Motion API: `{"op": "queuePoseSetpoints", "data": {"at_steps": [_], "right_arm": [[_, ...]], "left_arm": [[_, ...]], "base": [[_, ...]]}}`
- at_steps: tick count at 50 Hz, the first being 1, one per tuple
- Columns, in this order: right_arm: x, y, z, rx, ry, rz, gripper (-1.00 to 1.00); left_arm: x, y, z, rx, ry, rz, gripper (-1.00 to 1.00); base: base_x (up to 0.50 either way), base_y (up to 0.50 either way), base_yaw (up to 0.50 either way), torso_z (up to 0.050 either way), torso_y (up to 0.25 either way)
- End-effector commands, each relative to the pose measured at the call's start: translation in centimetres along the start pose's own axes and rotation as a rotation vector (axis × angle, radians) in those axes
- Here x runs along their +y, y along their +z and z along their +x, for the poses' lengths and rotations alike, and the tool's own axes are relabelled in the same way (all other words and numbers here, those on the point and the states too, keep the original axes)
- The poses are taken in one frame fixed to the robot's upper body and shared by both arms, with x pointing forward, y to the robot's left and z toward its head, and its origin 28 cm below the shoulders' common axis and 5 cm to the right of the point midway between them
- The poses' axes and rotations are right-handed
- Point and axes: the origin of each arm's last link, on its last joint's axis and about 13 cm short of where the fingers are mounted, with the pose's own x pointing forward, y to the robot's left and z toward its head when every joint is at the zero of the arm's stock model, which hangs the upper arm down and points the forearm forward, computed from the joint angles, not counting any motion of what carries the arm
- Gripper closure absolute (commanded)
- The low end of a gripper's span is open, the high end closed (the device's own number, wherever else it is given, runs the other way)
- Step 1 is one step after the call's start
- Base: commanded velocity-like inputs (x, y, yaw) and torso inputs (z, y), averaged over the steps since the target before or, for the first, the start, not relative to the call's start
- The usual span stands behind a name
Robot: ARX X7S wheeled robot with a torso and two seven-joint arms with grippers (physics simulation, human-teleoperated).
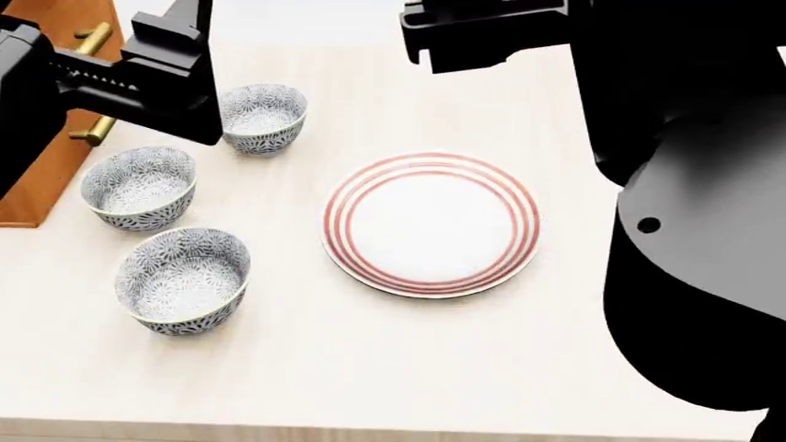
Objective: Put the bowl at the front on the plate.
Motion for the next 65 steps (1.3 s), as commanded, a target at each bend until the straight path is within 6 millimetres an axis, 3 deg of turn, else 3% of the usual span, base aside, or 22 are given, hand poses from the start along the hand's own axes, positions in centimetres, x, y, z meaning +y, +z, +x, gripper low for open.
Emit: {"op": "queuePoseSetpoints", "data": {"at_steps": [1,17,19,26,33,65], "right_arm": [[-0.2,0.4,-0.2,-0.004,0.006,-0.01,-1.0],[0.0,0.1,-0.2,0.006,0.029,-0.019,-1.0],[0.0,0.2,-0.2,0.004,0.034,-0.027,-1.0],[0.0,0.0,-0.3,0.003,0.034,-0.031,-1.0],[0.0,-0.3,-0.3,0.007,0.027,-0.025,-1.0],[0.2,-0.3,-0.2,0.014,0.039,-0.026,-1.0]], "left_arm": [[0.2,1.1,-0.2,-0.016,0.004,0.013,-1.0],[0.5,0.9,-0.2,-0.018,0.013,0.016,-1.0],[0.4,0.0,-0.4,-0.016,0.015,0.014,-1.0],[0.7,0.9,-0.4,-0.022,0.018,0.016,-1.0],[0.7,-0.1,-0.2,-0.021,0.026,0.014,-1.0],[0.9,0.1,-0.2,-0.015,0.033,0.022,-1.0]], "base": [[0.0,0.0,0.0,0.0,0.0],[0.0,0.0,0.0,0.0,0.0],[0.02,0.0,0.0,0.0,0.0],[0.06,0.0,0.0,0.0,0.0],[0.07,0.0,0.0,0.0,0.0],[0.07,0.0,0.0,0.0,0.0]]}}
